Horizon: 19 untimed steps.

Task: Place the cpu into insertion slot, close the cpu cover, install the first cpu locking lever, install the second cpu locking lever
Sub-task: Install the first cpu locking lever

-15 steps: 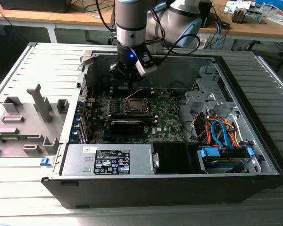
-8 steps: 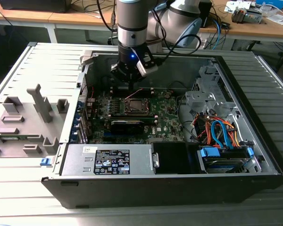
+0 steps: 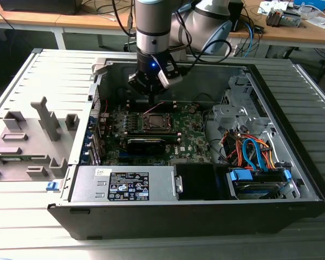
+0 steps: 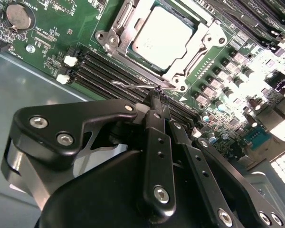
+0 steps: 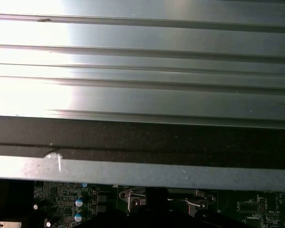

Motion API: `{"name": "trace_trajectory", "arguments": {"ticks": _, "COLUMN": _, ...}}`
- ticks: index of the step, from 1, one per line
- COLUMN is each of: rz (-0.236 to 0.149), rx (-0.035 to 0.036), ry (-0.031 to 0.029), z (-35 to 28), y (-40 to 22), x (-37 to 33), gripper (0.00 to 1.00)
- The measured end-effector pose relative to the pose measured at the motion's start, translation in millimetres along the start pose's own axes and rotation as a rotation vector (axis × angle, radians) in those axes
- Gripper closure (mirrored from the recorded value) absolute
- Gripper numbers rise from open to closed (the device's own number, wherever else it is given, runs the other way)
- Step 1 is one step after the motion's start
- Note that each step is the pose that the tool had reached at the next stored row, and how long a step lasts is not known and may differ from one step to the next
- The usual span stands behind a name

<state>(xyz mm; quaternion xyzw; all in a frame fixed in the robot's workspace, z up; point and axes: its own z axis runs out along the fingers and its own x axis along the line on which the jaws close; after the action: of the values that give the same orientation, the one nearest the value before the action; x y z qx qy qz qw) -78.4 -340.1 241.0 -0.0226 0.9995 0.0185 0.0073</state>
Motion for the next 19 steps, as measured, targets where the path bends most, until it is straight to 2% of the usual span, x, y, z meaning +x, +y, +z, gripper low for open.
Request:
{"name": "trace_trajectory", "arguments": {"ticks": 4, "rz": 0.0, "rx": 0.0001, "ry": 0.0, "z": 0.4, "y": -0.1, "x": -1.5, "gripper": 0.89}}
{"name": "trace_trajectory", "arguments": {"ticks": 10, "rz": -0.002, "rx": 0.0001, "ry": 0.0, "z": 4.7, "y": 0.0, "x": -2.3, "gripper": 0.89}}
{"name": "trace_trajectory", "arguments": {"ticks": 12, "rz": -0.014, "rx": 0.0, "ry": 0.0006, "z": 6.4, "y": 1.1, "x": -2.3, "gripper": 0.89}}
{"name": "trace_trajectory", "arguments": {"ticks": 13, "rz": -0.035, "rx": -0.0001, "ry": 0.0013, "z": 8.0, "y": 3.1, "x": -2.4, "gripper": 0.89}}
{"name": "trace_trajectory", "arguments": {"ticks": 14, "rz": -0.039, "rx": -0.0002, "ry": 0.0014, "z": 9.0, "y": 5.3, "x": -2.6, "gripper": 0.89}}
{"name": "trace_trajectory", "arguments": {"ticks": 19, "rz": -0.038, "rx": -0.0002, "ry": 0.0015, "z": 13.1, "y": 5.6, "x": -2.6, "gripper": 0.89}}
